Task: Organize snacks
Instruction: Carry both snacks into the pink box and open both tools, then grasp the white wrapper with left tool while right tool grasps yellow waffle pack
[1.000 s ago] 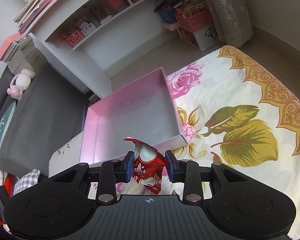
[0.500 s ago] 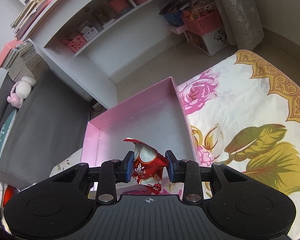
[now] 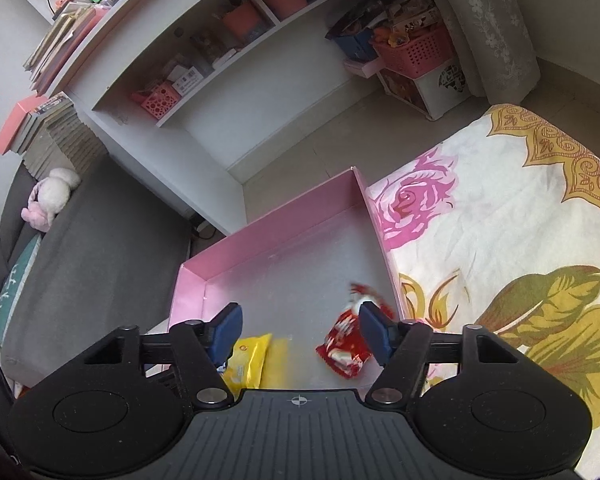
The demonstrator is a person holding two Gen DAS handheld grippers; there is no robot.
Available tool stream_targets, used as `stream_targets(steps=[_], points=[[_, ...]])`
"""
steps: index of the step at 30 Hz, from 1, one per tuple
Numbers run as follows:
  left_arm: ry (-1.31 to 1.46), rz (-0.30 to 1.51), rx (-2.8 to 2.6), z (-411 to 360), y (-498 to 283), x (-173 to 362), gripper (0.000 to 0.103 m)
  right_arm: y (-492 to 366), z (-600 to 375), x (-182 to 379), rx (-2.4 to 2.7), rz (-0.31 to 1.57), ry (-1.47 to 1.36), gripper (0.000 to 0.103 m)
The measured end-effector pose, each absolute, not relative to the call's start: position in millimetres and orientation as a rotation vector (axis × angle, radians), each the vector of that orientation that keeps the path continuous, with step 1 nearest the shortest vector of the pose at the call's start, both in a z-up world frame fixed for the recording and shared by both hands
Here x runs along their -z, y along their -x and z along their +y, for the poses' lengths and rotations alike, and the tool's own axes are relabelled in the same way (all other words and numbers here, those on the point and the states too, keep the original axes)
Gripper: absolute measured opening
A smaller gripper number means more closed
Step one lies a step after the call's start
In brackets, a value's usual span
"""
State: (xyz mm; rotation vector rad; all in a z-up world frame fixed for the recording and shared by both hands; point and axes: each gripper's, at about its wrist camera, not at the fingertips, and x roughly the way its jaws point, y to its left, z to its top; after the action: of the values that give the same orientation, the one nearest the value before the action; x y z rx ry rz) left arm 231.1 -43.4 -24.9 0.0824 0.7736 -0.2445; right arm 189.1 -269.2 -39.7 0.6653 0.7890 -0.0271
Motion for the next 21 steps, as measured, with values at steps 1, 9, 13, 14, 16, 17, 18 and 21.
stream_targets(steps=[1,9,13,14,16,17,18,21], points=[[-0.083,0.779,0.247,-42,-230,24,0.1,-189,-269,39,0.026,0.789,-0.66,0.069],[-0.086,0.778,0.258,-27,-211,10,0.102,-176,-269,21,0.022,0.782,-0.621,0.079],[-0.072,0.783,0.246,-16,-196,-2,0.103,-163,-263,2,0.012,0.79,-0.569,0.083],[-0.065,0.79,0.246,-13,-192,-4,0.103,-159,-261,-2,0.012,0.796,-0.554,0.084],[-0.067,0.815,0.241,-10,-186,-6,0.103,-152,-257,-11,0.013,0.809,-0.529,0.085],[-0.07,0.828,0.239,-8,-182,-6,0.103,-148,-255,-14,0.012,0.814,-0.517,0.087],[-0.074,0.842,0.242,-6,-178,-6,0.103,-143,-252,-17,0.011,0.818,-0.505,0.09],[-0.089,0.867,0.251,-2,-164,-6,0.103,-130,-244,-24,0.01,0.834,-0.464,0.092]])
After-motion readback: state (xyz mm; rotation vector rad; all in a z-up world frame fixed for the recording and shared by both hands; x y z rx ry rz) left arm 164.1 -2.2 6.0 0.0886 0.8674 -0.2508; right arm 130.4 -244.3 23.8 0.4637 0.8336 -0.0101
